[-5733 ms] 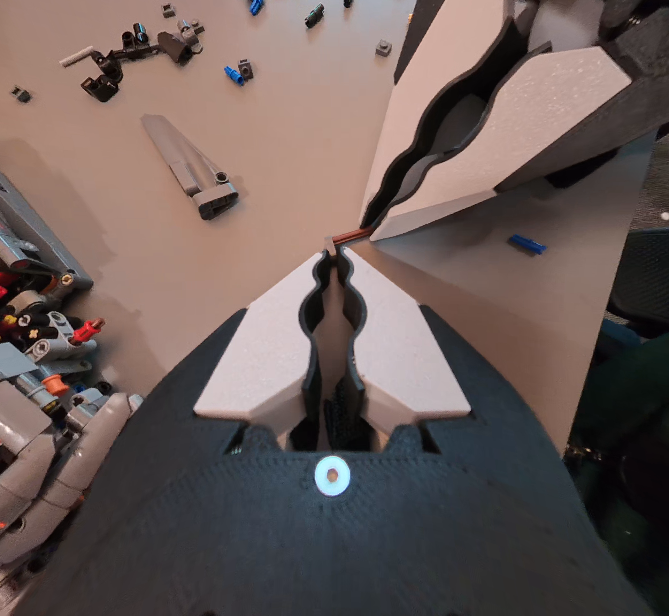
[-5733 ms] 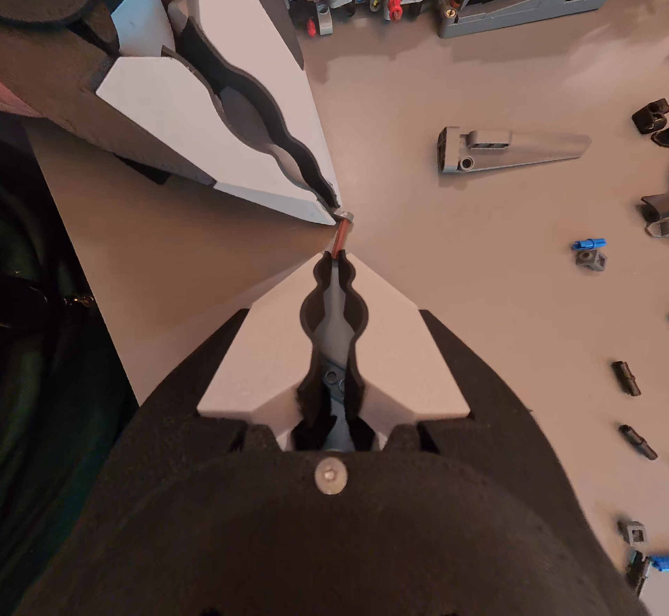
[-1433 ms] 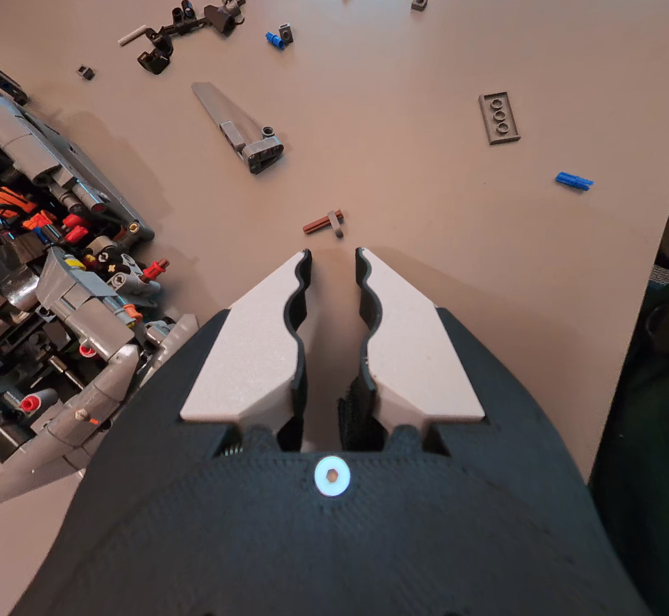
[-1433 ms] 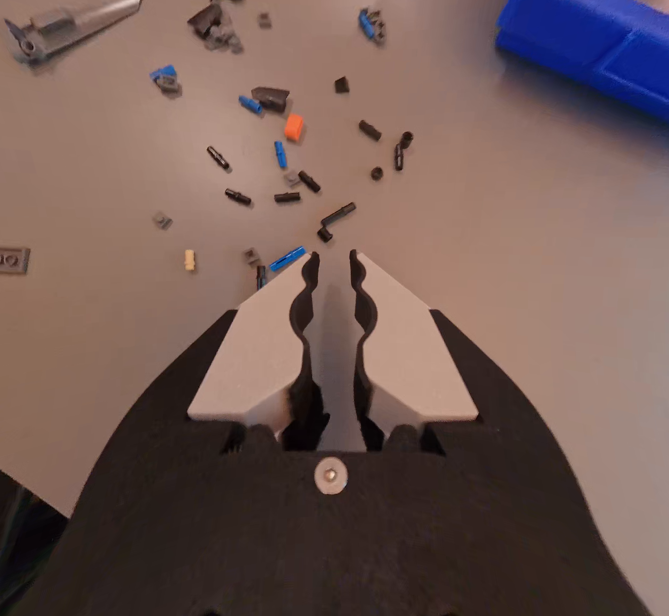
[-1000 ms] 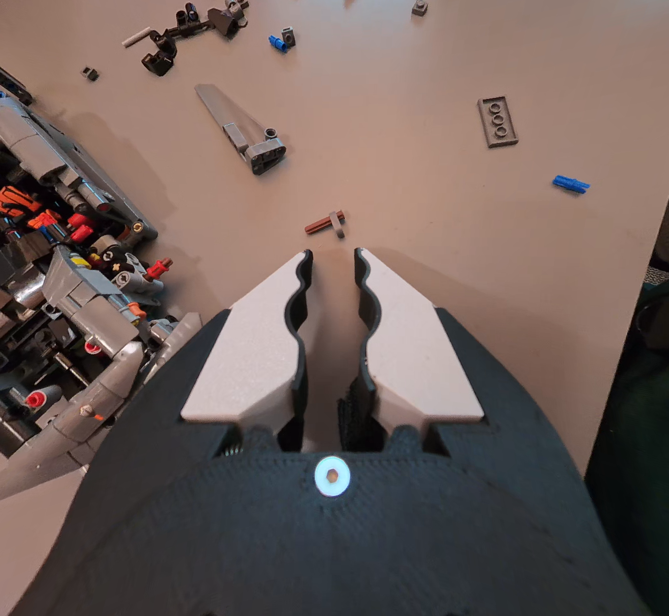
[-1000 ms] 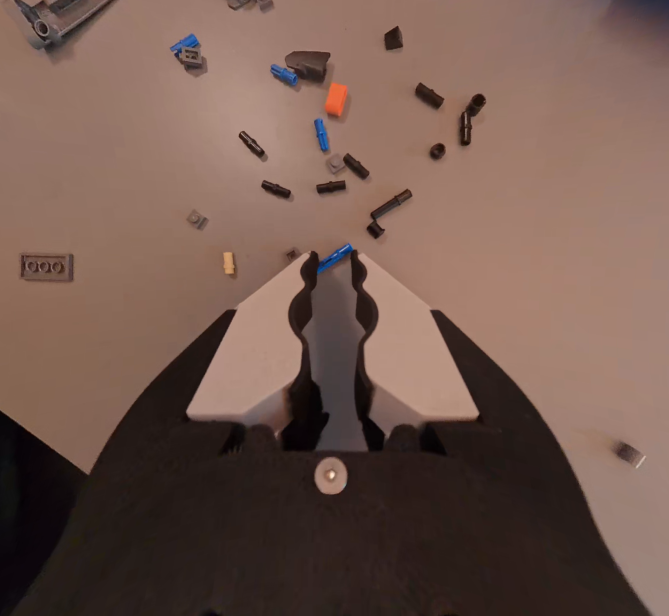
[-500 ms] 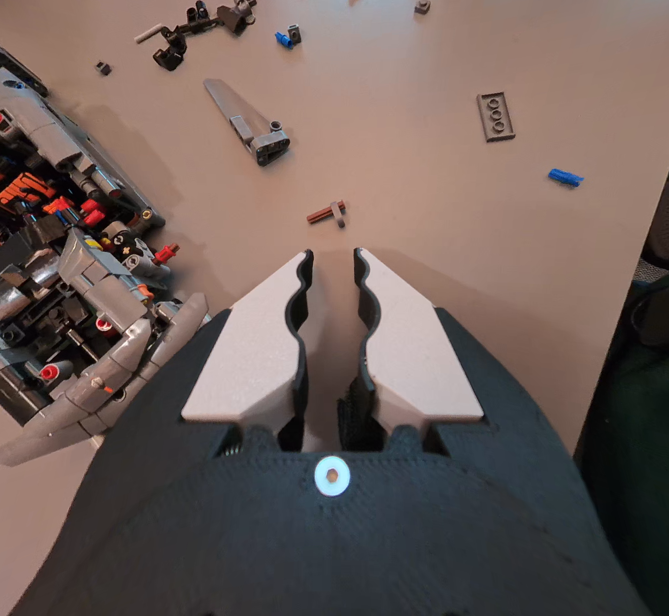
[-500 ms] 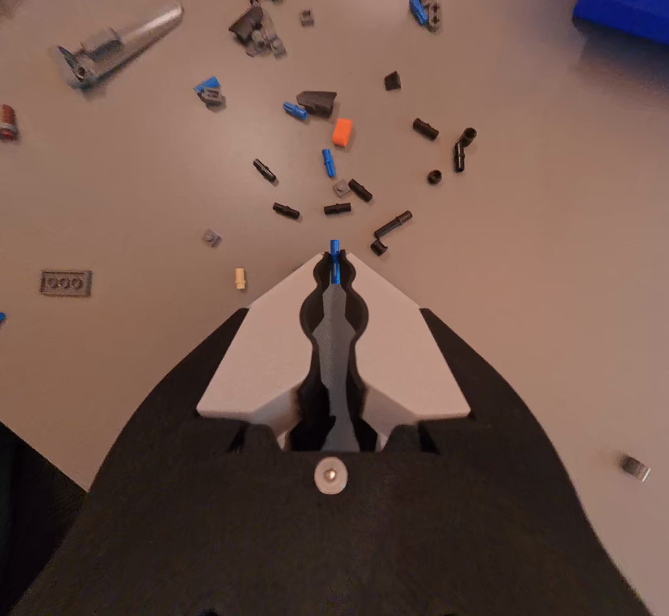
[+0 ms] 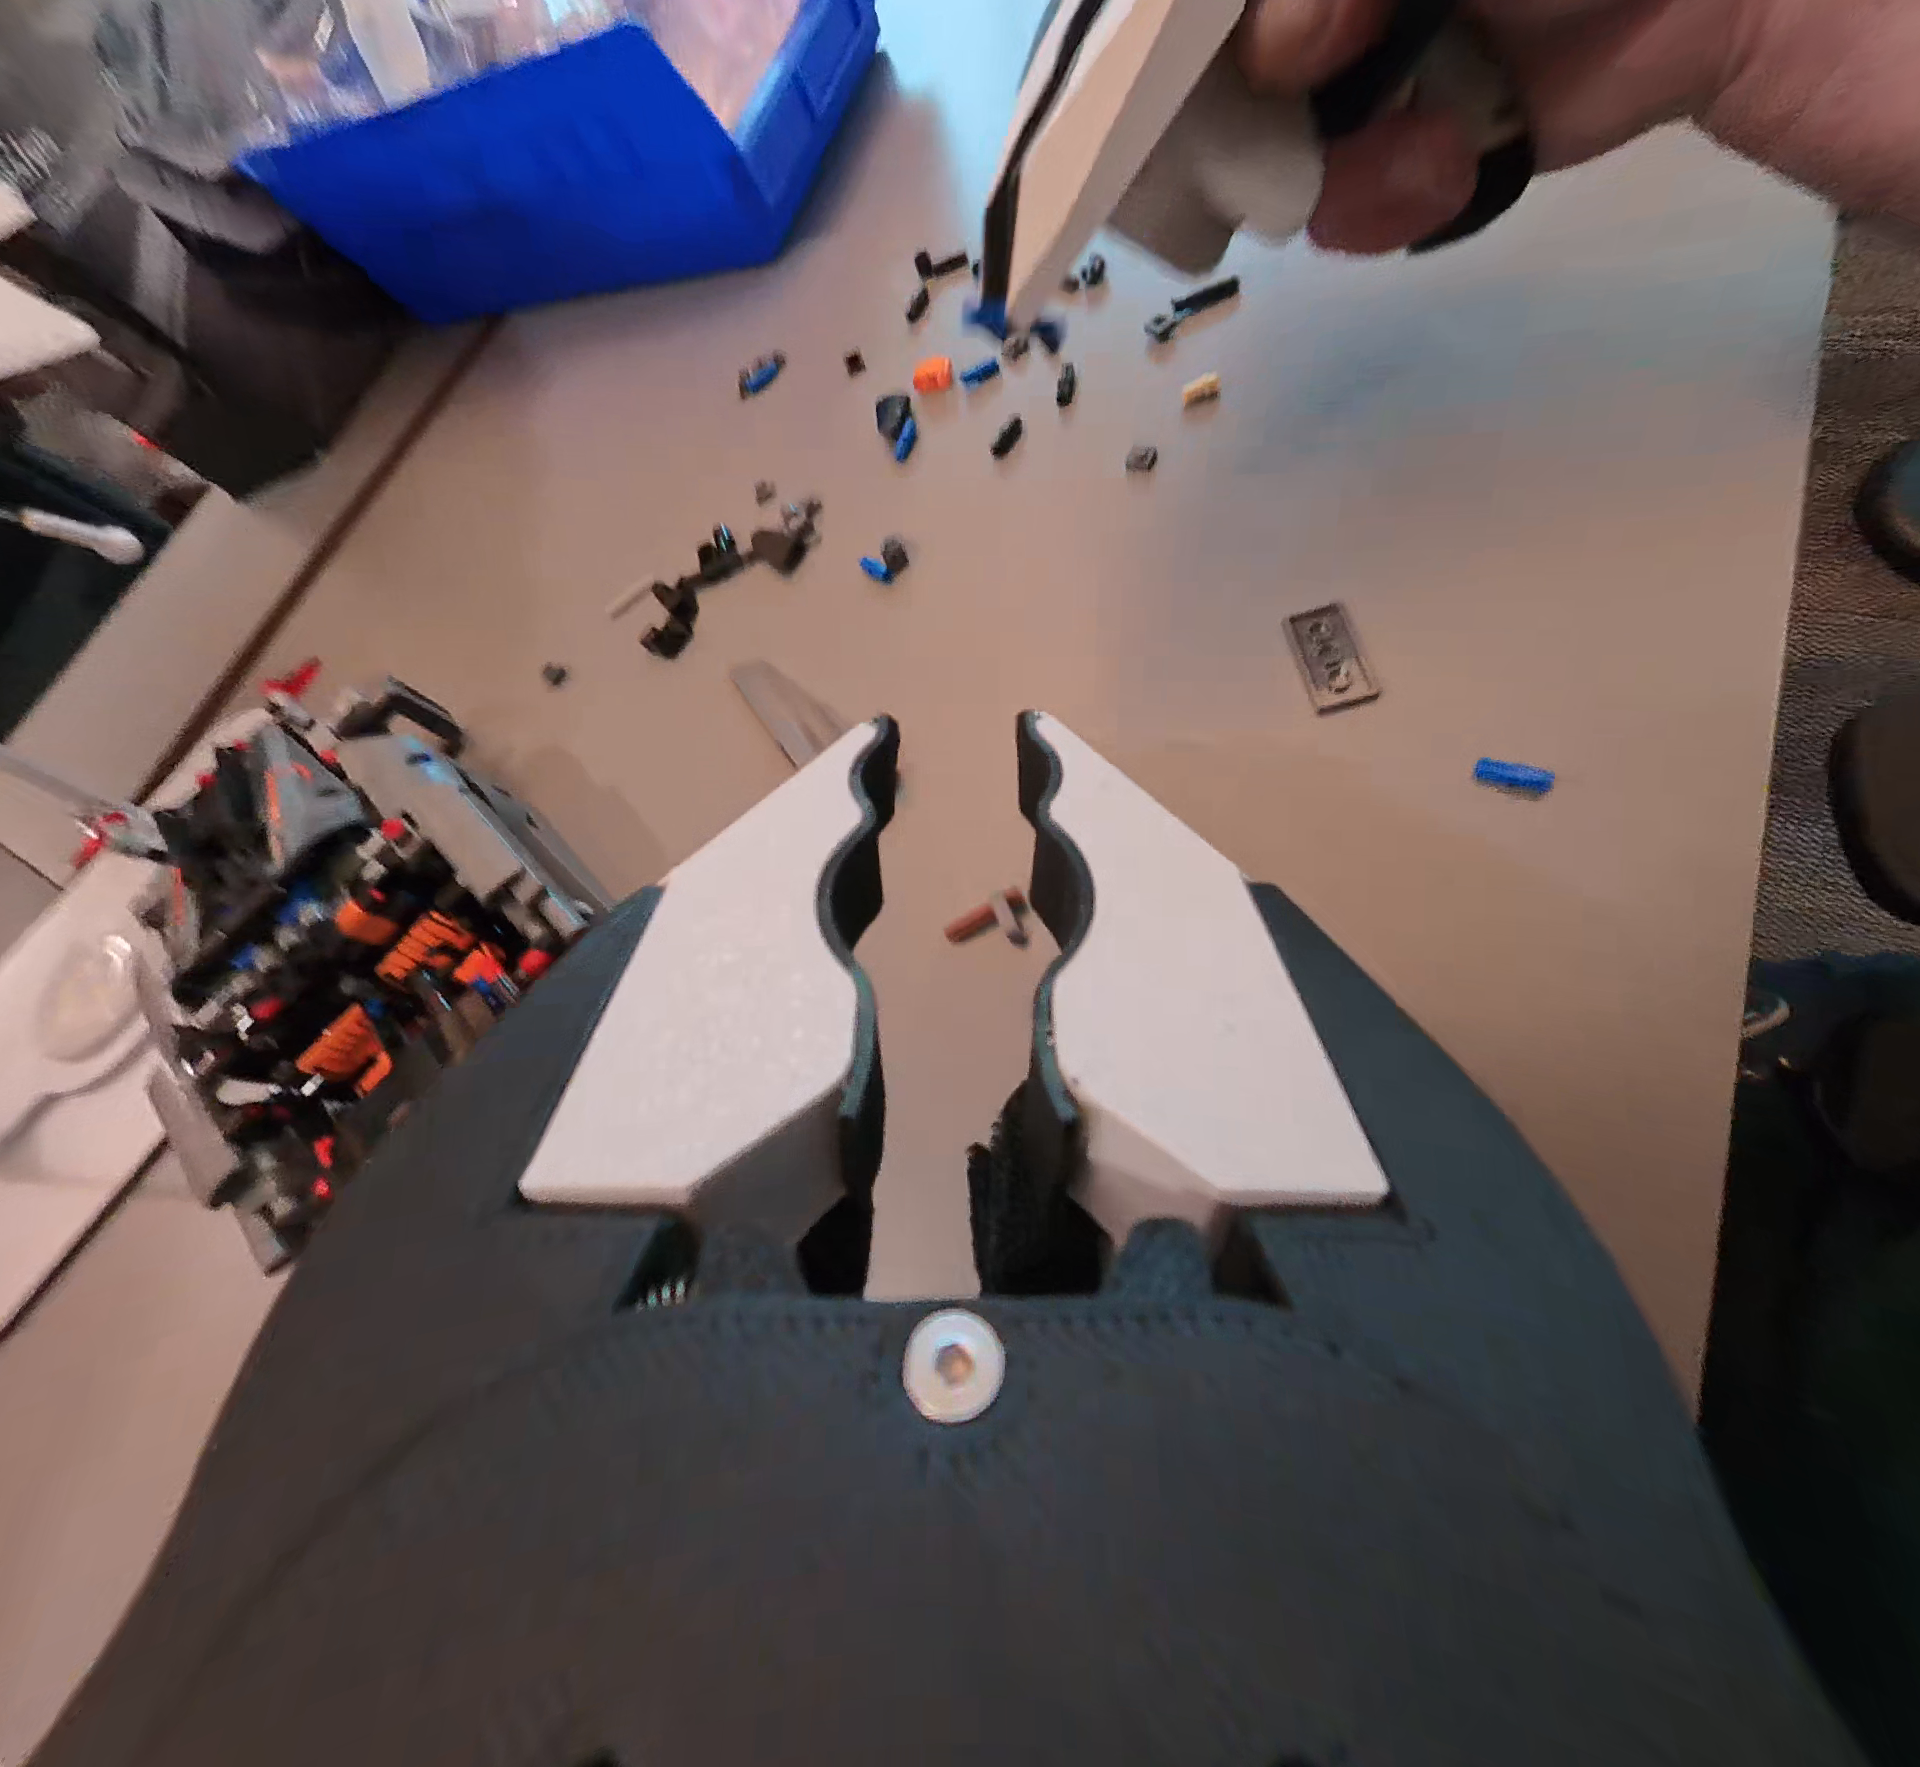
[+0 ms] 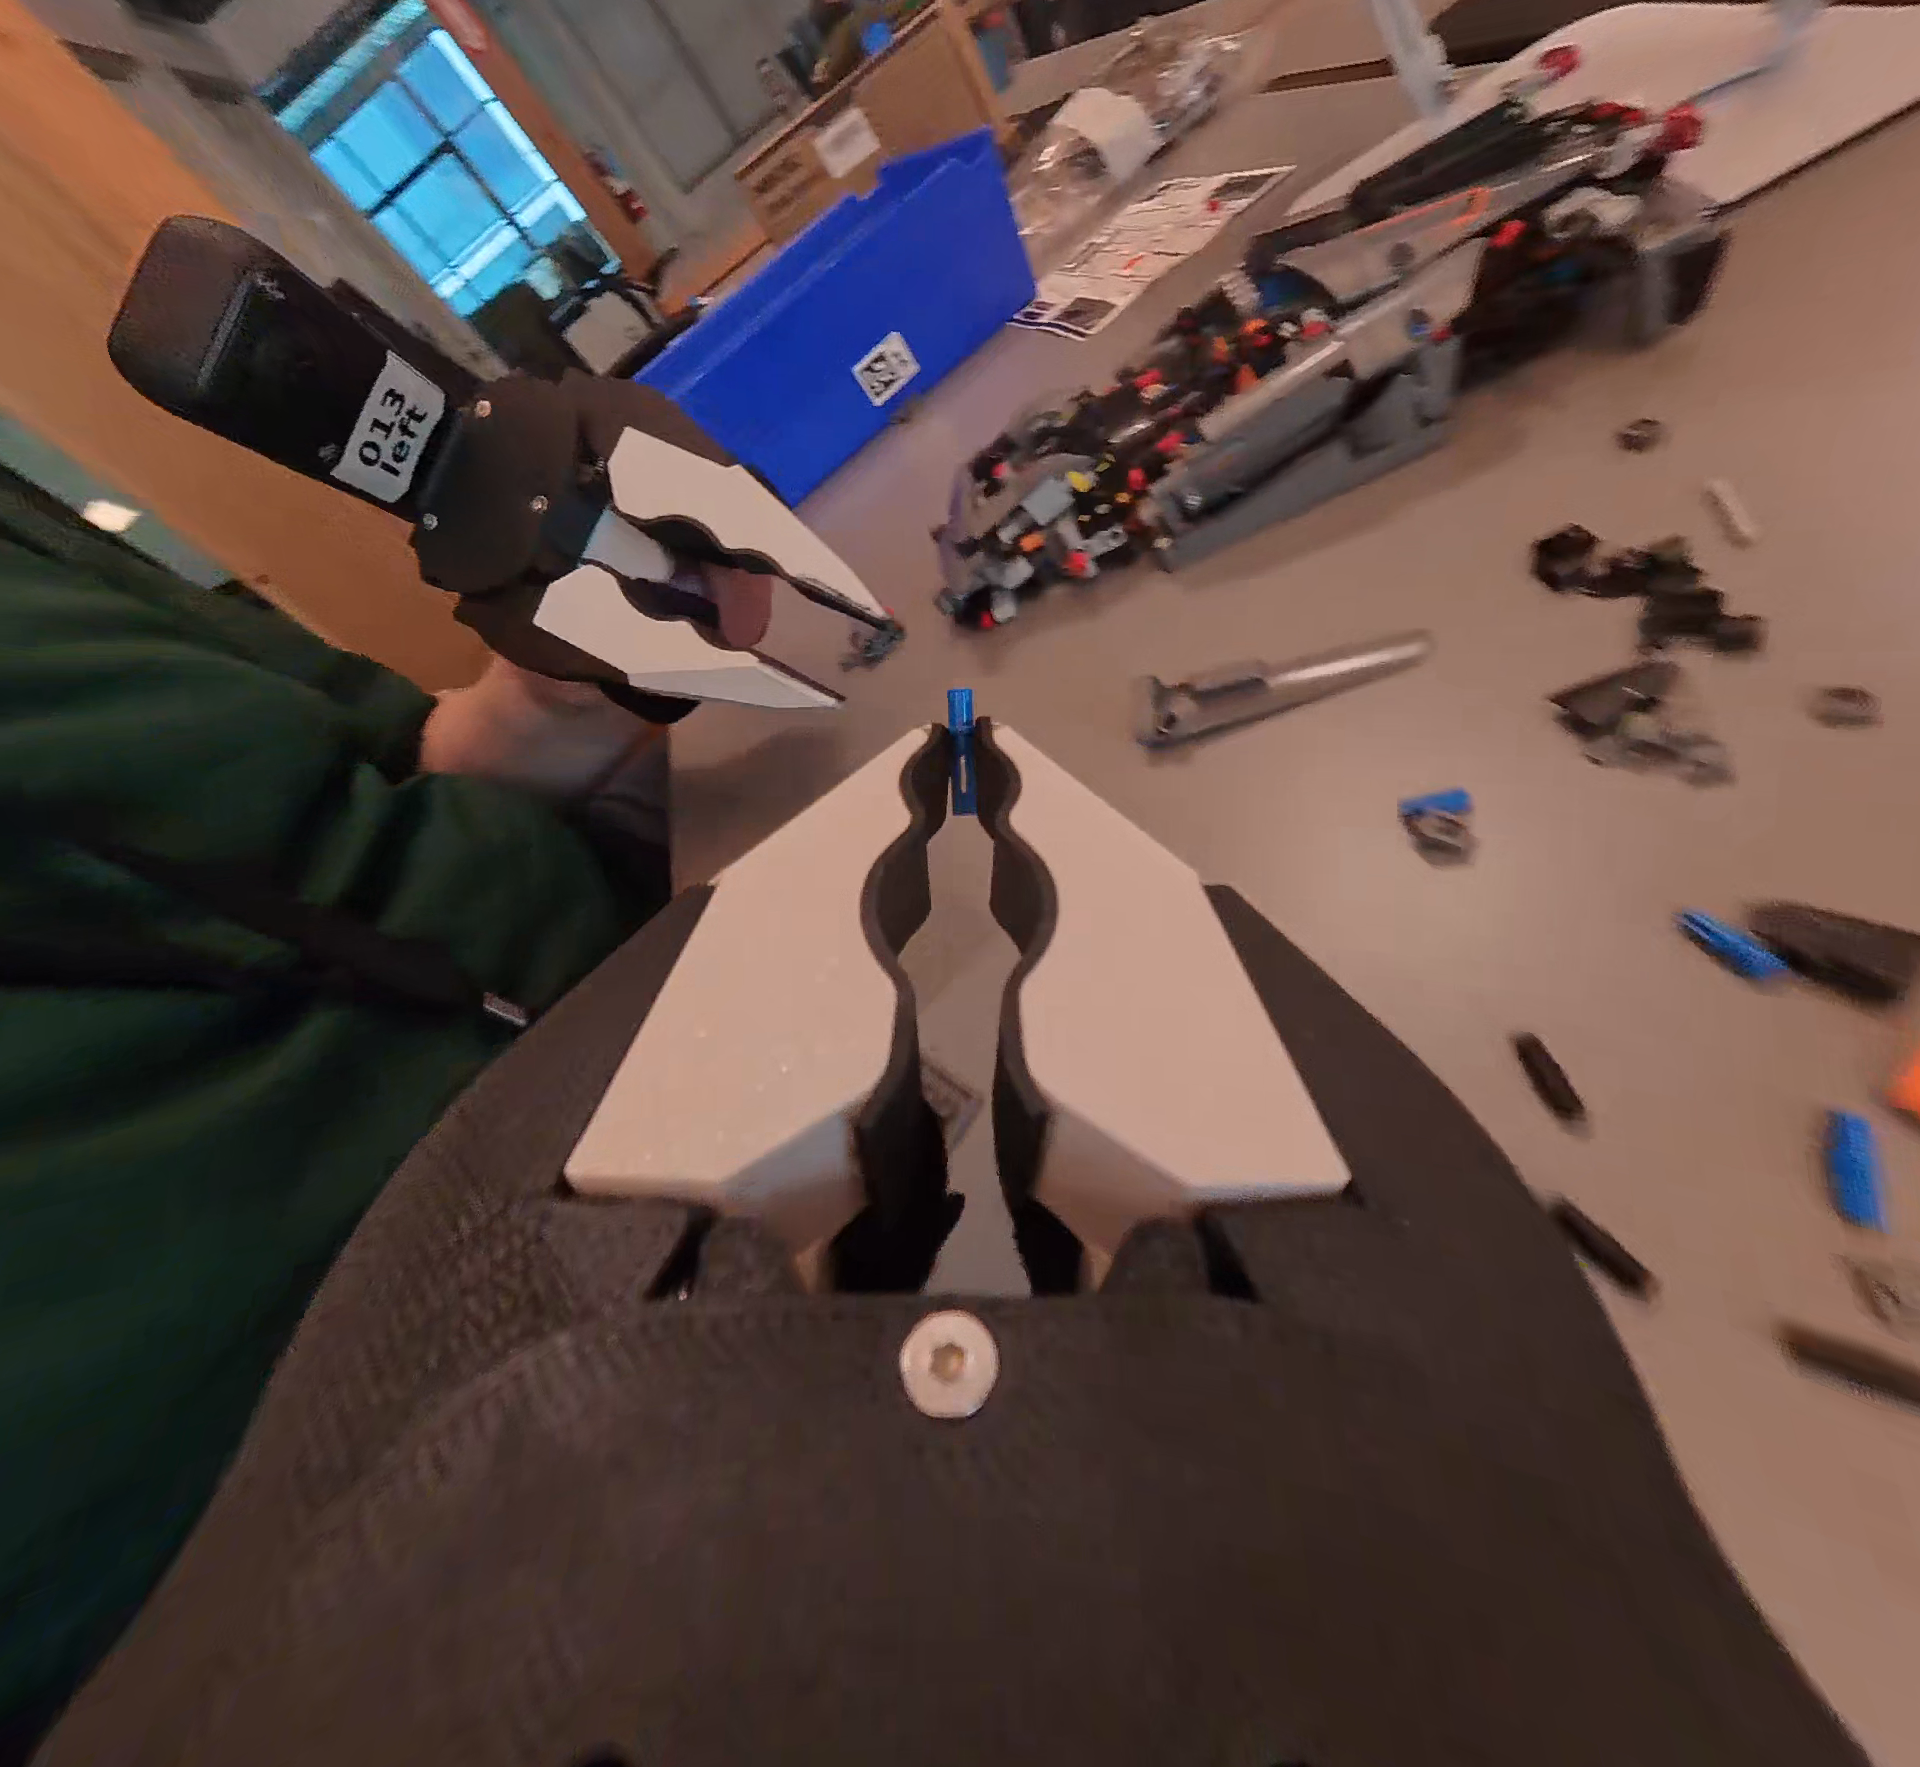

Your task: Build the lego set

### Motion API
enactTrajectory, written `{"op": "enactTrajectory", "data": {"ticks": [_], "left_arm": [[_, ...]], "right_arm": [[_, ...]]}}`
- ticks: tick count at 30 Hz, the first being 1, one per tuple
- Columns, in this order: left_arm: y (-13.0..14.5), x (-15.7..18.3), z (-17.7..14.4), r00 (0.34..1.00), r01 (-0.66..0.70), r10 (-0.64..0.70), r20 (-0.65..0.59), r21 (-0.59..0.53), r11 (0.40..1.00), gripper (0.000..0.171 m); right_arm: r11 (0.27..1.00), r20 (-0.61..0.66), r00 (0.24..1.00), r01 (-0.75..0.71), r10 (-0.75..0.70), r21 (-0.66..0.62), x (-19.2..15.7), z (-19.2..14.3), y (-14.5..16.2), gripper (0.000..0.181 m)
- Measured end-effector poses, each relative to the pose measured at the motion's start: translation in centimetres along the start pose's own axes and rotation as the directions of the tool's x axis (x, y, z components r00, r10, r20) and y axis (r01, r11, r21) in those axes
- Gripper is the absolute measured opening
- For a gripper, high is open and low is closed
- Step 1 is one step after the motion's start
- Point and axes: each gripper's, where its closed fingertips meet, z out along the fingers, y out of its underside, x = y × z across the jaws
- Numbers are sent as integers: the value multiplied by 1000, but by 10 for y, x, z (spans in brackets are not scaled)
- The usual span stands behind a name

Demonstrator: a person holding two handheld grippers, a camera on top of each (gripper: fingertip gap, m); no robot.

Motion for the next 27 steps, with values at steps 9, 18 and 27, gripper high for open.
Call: {"op": "enactTrajectory", "data": {"ticks": [9,18,27], "left_arm": [[-16,2,-13,959,-284,282,35,49,958,26],[-5,-8,-19,965,-258,256,54,48,965,23],[7,-23,-13,978,-193,190,88,27,981,23]], "right_arm": [[986,316,945,-37,88,-163,-42,64,14,2],[977,374,920,-40,117,-209,-45,81,15,2],[975,319,946,24,49,-220,-22,85,-3,2]]}}
